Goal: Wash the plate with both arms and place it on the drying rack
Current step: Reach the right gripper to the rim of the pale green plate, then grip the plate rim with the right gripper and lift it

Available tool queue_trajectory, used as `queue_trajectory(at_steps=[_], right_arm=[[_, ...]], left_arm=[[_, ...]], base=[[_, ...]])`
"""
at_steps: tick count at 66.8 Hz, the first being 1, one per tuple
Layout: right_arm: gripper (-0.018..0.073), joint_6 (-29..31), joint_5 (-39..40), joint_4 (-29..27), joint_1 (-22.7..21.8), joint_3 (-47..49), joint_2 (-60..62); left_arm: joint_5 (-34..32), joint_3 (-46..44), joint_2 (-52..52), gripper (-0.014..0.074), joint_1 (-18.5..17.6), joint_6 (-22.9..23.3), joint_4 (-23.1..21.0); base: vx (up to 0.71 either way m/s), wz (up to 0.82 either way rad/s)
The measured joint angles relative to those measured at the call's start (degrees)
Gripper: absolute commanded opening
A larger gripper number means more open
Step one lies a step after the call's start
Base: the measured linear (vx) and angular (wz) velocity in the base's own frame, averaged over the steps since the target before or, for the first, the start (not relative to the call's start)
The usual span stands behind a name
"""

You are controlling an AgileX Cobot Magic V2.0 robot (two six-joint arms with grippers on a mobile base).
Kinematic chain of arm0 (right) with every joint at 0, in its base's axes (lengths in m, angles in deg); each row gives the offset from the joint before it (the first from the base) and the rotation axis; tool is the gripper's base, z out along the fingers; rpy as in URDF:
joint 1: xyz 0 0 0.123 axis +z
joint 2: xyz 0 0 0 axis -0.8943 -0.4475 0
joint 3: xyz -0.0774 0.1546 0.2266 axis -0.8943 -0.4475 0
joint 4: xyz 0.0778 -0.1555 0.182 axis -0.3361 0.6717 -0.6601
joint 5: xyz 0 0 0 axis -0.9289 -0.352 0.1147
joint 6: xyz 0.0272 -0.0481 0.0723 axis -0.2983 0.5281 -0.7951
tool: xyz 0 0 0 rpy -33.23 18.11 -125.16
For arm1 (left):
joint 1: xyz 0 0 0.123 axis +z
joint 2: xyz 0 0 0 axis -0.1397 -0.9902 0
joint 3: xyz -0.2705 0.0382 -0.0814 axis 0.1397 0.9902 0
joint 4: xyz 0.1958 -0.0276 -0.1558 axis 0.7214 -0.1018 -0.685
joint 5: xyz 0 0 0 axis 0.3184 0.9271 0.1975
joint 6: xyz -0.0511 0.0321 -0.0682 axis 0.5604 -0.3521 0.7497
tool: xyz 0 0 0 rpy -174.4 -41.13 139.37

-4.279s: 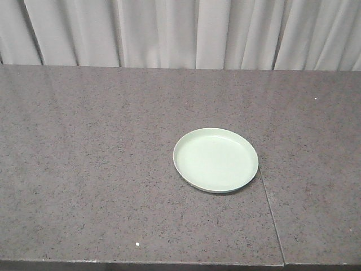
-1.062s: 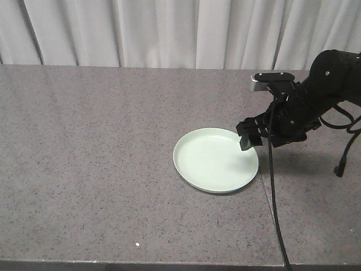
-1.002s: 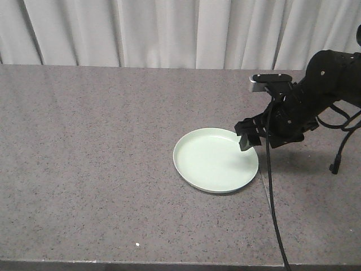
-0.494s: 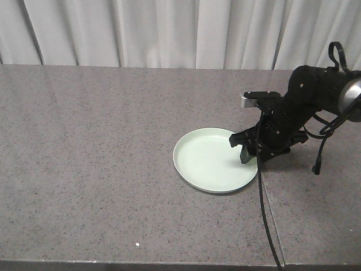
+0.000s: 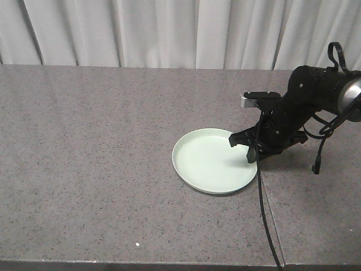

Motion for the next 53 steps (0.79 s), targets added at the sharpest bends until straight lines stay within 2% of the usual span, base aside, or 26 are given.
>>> queue_trajectory(at_steps=[18,28,53], right_arm=[[-0.0005,-0.17,-0.74,-1.08,0.00,-0.34,2.21],[-0.0005,1.67,-0.45,-2.46,0.00,-4.81,7.67],[-0.0004,12.70,-0.15,-15.26,0.00,-19.69,27.19]], left_arm=[[0.00,0.00,0.00,-0.0006,0.00,0.00,0.00],[0.00,0.00,0.00,-0.0006,0.00,0.00,0.00],[0.00,0.00,0.00,-0.0006,0.00,0.00,0.00]], base=[[0.00,0.00],[0.00,0.00],[0.00,0.00]])
